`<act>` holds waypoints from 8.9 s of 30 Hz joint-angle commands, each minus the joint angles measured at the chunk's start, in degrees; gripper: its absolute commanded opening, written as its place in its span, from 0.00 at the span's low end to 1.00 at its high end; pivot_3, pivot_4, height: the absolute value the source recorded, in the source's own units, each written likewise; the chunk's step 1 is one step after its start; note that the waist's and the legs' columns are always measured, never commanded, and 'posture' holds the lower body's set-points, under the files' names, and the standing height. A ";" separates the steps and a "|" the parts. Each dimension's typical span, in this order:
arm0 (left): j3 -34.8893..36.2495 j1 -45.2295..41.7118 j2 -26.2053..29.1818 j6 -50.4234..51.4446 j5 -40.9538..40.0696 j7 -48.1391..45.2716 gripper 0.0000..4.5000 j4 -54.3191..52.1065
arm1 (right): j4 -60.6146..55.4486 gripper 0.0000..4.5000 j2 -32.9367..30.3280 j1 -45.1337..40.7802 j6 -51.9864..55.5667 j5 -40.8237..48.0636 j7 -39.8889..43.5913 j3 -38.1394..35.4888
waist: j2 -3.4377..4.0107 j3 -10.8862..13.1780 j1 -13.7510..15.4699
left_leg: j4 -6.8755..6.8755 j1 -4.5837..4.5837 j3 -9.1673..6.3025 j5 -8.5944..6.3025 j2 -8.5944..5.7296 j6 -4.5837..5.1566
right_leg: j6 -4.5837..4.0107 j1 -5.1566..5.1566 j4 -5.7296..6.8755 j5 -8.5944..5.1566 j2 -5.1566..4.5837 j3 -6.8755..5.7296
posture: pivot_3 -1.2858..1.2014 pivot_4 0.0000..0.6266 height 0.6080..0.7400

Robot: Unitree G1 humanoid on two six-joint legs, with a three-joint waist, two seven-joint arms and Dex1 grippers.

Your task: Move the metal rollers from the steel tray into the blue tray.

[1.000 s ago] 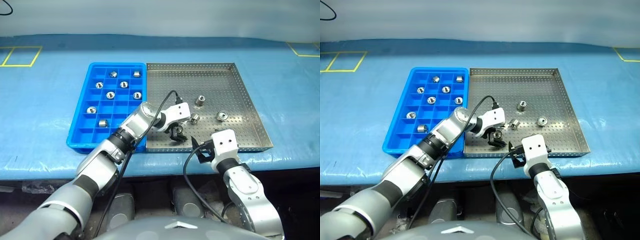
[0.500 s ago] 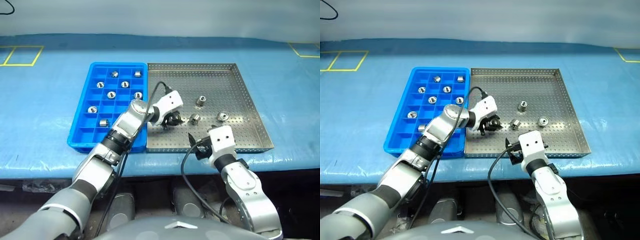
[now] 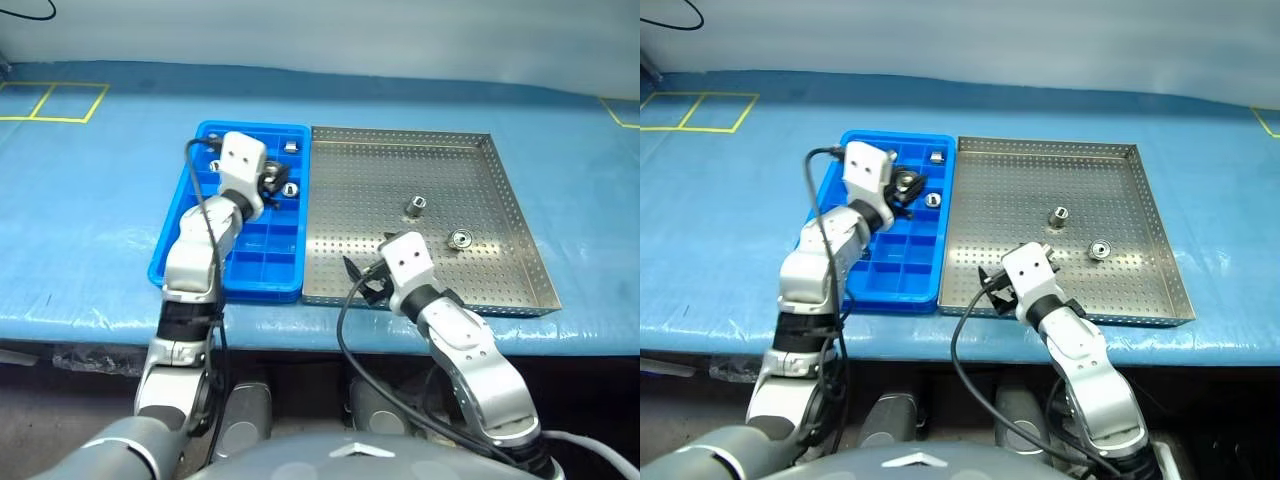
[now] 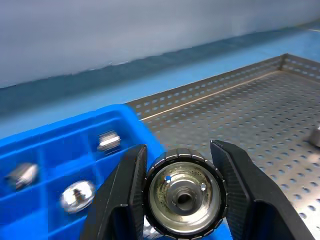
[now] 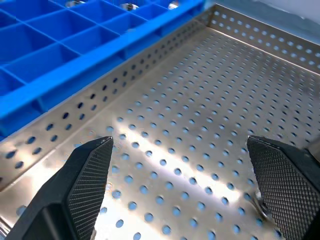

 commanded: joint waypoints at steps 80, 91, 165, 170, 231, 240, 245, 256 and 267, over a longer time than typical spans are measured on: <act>-21.11 -24.74 -14.98 -16.55 4.11 -15.75 0.49 52.96 | -7.99 1.00 3.36 13.44 -5.38 -5.46 -7.97 -4.19 | -0.06 0.01 -10.19 | -0.06 -0.11 0.02 -0.05 -0.03 -0.02 | -0.11 -0.09 -0.10 -0.11 -0.08 -0.07 | 0.40 0.24 1.00; -14.31 -17.90 -10.48 -9.49 0.14 -12.35 0.43 28.68 | -5.85 1.00 2.78 9.74 -5.26 -4.94 -5.63 -2.12 | -0.01 0.05 -9.71 | -0.14 -0.10 0.01 -0.05 0.00 -0.02 | -0.02 -0.14 -0.06 -0.06 -0.07 -0.04 | 0.43 0.24 1.00; -7.60 -1.35 -1.64 -4.65 -0.48 3.41 0.50 17.92 | 5.54 1.00 2.98 -4.30 -9.03 -2.79 3.56 5.89 | 0.00 0.01 4.09 | 0.03 0.03 -0.07 0.00 -0.04 -0.07 | -0.10 0.12 -0.07 -0.06 -0.04 -0.15 | 0.53 0.24 1.00; -6.84 0.63 -1.61 -3.57 -1.31 3.29 0.86 14.42 | 5.20 1.00 2.96 -3.56 -9.01 -2.82 3.03 5.98 | 0.00 0.00 3.85 | 0.03 0.03 -0.06 0.00 -0.04 -0.07 | -0.11 0.12 -0.08 -0.06 -0.05 -0.14 | 0.53 0.24 1.00; -11.04 24.18 1.03 -16.37 -7.90 -1.62 1.00 -18.87 | 42.32 0.38 12.49 -25.02 -13.49 2.66 -19.69 -21.06 | 0.36 0.17 4.29 | -0.20 0.00 -0.01 0.03 0.01 -0.02 | -0.27 -0.05 -0.07 -0.13 0.00 -0.10 | 0.59 0.24 1.00; -8.82 31.56 5.23 -16.38 -8.96 -2.96 1.00 -24.26 | 22.19 0.38 11.72 -28.21 11.45 7.02 -6.10 -4.56 | 0.40 0.19 4.92 | -0.43 0.00 -0.07 0.03 0.06 -0.02 | -0.45 -0.17 -0.06 -0.24 0.01 -0.17 | 0.61 0.24 1.00; -9.45 35.79 8.35 -15.98 -8.67 -4.47 1.00 -26.75 | 18.01 0.38 11.22 -29.99 18.16 7.00 -4.18 0.61 | 0.39 0.20 5.42 | -0.48 -0.02 -0.10 0.01 0.07 -0.04 | -0.52 -0.21 -0.08 -0.30 0.00 -0.25 | 0.62 0.24 1.00; -9.75 36.80 8.22 -14.72 -10.70 -4.31 1.00 -27.28 | 14.59 0.38 10.66 -28.74 23.02 7.35 -2.67 2.80 | 0.39 0.20 6.23 | -0.51 -0.08 -0.14 0.00 0.08 -0.07 | -0.56 -0.26 -0.10 -0.33 -0.04 -0.36 | 0.62 0.24 1.00; -10.80 36.28 8.90 -12.75 -11.09 -5.63 1.00 -27.02 | 13.48 0.38 9.84 -26.60 30.50 9.08 -1.40 4.51 | 0.36 0.17 6.20 | -0.53 -0.03 -0.15 -0.01 0.10 -0.08 | -0.59 -0.22 -0.11 -0.36 -0.04 -0.40 | 0.61 0.24 1.00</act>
